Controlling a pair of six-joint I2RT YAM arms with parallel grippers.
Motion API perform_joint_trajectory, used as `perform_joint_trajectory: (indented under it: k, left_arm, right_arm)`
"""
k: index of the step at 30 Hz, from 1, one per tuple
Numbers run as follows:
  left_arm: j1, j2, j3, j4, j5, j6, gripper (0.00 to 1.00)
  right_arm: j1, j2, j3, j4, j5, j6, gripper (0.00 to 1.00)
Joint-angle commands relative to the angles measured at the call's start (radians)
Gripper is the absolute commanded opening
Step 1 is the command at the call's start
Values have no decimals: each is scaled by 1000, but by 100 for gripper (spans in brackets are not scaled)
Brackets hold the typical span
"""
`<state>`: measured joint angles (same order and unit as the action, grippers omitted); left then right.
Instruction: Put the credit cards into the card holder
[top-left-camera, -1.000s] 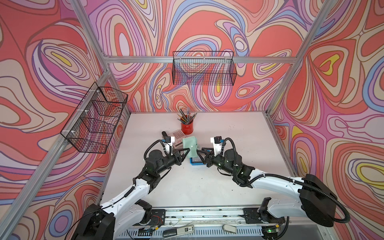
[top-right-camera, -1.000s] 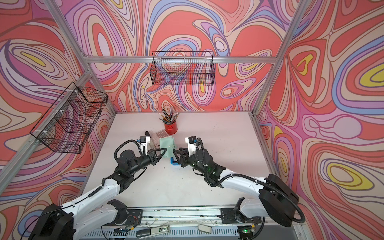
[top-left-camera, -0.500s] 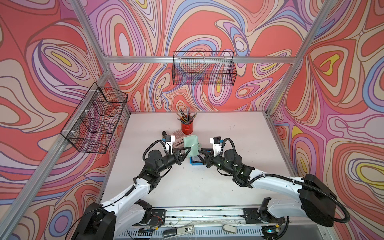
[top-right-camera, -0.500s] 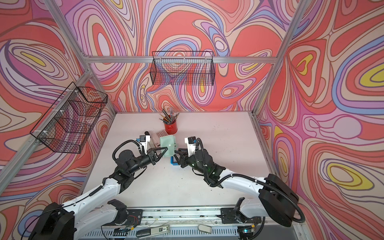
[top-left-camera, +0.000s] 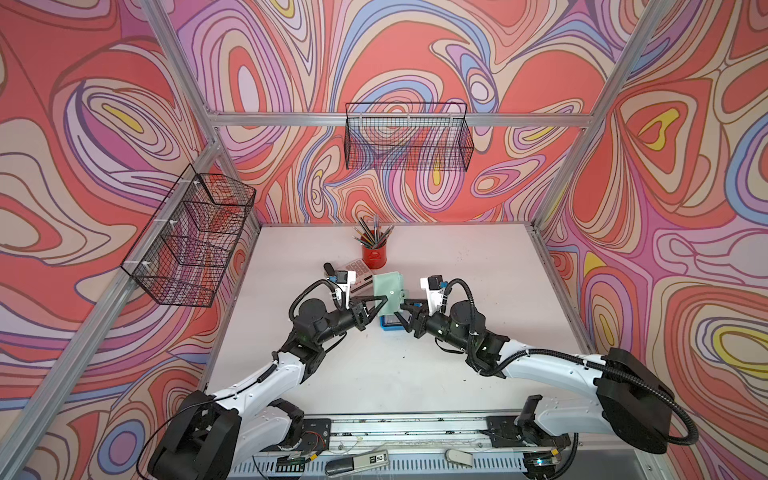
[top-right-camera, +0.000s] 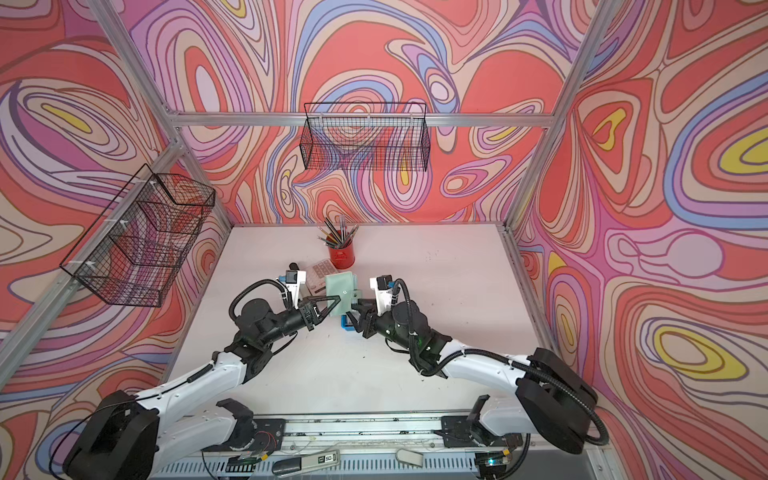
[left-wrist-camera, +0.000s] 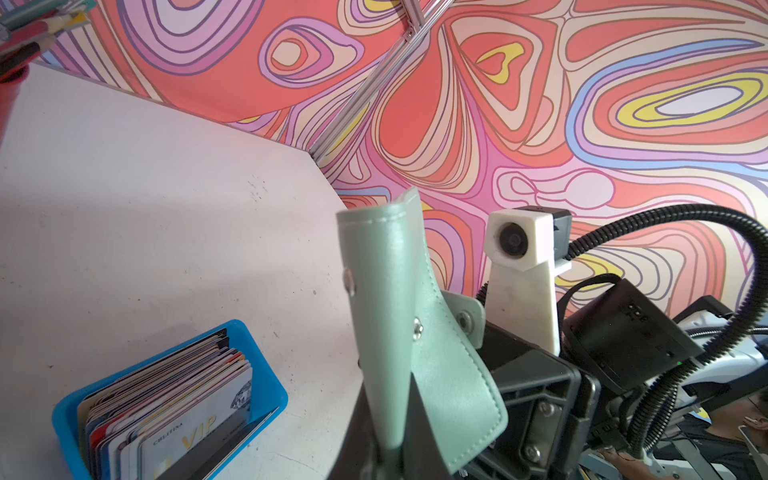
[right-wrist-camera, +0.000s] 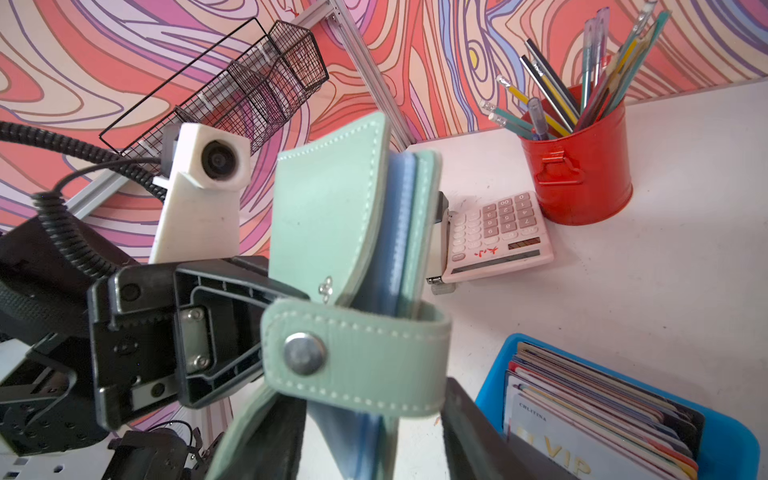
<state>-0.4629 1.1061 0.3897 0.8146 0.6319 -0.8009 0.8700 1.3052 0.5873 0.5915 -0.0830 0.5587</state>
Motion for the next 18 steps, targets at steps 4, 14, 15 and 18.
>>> perform_joint_trajectory:
  k: [4, 14, 15, 18]
  left_arm:
    - [-38, 2, 32, 68, 72, -2, 0]
    - [-52, -45, 110, -268, -67, 110, 49]
    - [-62, -78, 116, -353, -127, 153, 60]
    - [-151, -202, 175, -581, -405, 313, 76]
  right_arm:
    - [7, -11, -12, 105, -86, 15, 45]
    - [5, -44, -11, 65, -32, -20, 1]
    - [4, -44, -3, 38, -8, -28, 0]
    - [4, -31, 19, -24, 58, -41, 0]
